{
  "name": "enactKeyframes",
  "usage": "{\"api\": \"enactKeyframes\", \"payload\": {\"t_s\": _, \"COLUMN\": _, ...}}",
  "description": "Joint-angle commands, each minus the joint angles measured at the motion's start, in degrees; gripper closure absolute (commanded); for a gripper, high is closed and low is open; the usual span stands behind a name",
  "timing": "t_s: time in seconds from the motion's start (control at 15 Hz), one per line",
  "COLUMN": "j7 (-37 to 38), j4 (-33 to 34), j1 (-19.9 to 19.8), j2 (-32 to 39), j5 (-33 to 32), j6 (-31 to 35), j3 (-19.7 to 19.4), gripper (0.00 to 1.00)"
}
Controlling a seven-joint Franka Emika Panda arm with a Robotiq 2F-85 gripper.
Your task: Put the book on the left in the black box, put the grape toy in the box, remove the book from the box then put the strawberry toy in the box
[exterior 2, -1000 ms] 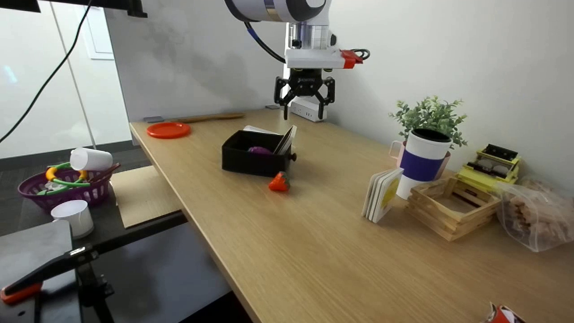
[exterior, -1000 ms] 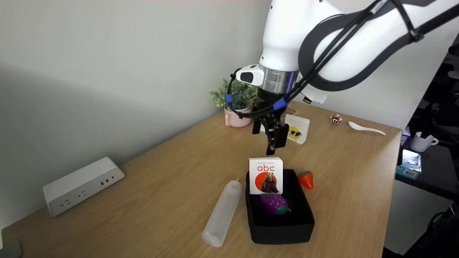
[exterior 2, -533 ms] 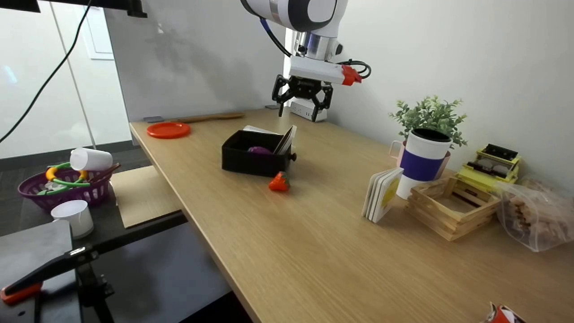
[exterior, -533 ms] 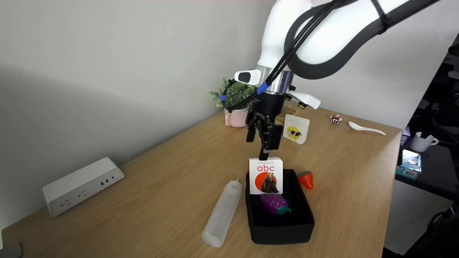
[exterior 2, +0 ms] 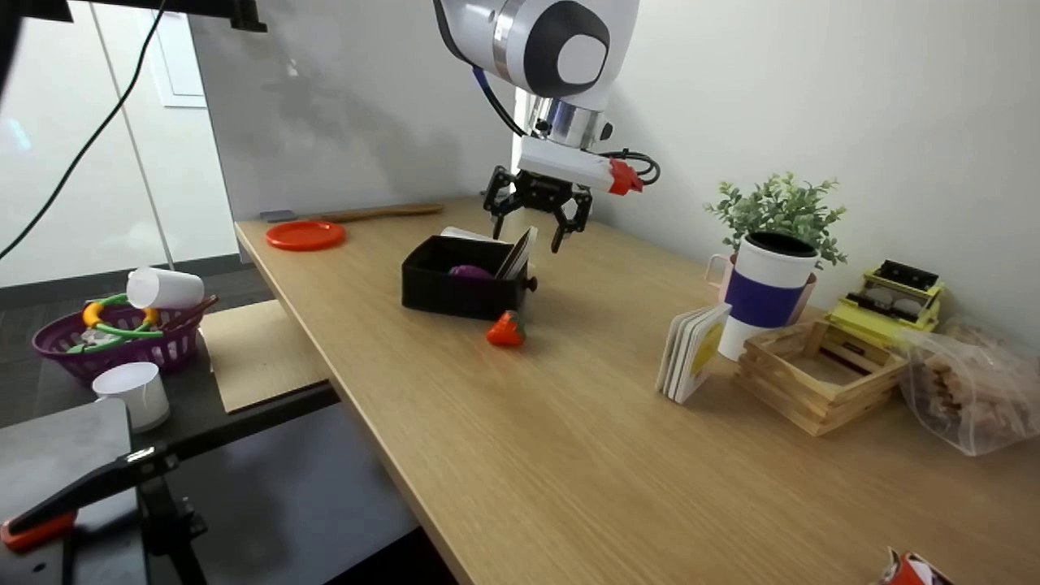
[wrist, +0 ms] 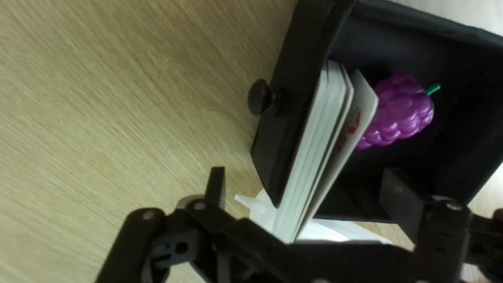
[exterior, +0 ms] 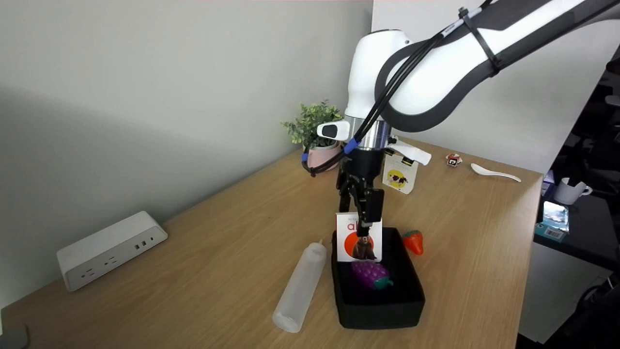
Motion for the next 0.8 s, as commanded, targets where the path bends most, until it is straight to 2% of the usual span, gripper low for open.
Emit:
{"api": "enactKeyframes", "payload": {"t_s": 0.0, "j7": -0.1, "j4": 3.1, "j1": 0.2, "j2": 1.9, "j5": 0.4, "j6": -3.5, "j3": -0.2, "gripper": 0.0}}
{"api": "enactKeyframes", "payload": {"t_s": 0.07, "j7": -0.2, "j4": 3.6, "j1": 0.3, "j2": 2.2, "j5": 0.4, "j6": -4.1, "j3": -0.2, "gripper": 0.25}}
{"api": "enactKeyframes", "payload": {"t_s": 0.2, "j7": -0.2, "j4": 4.2, "j1": 0.4, "j2": 2.6, "j5": 0.2, "j6": -4.8, "j3": -0.2, "gripper": 0.34}}
{"api": "enactKeyframes", "payload": {"t_s": 0.73, "j7": -0.1, "j4": 6.2, "j1": 0.7, "j2": 3.0, "j5": -0.1, "j6": -6.7, "j3": -0.5, "gripper": 0.9}}
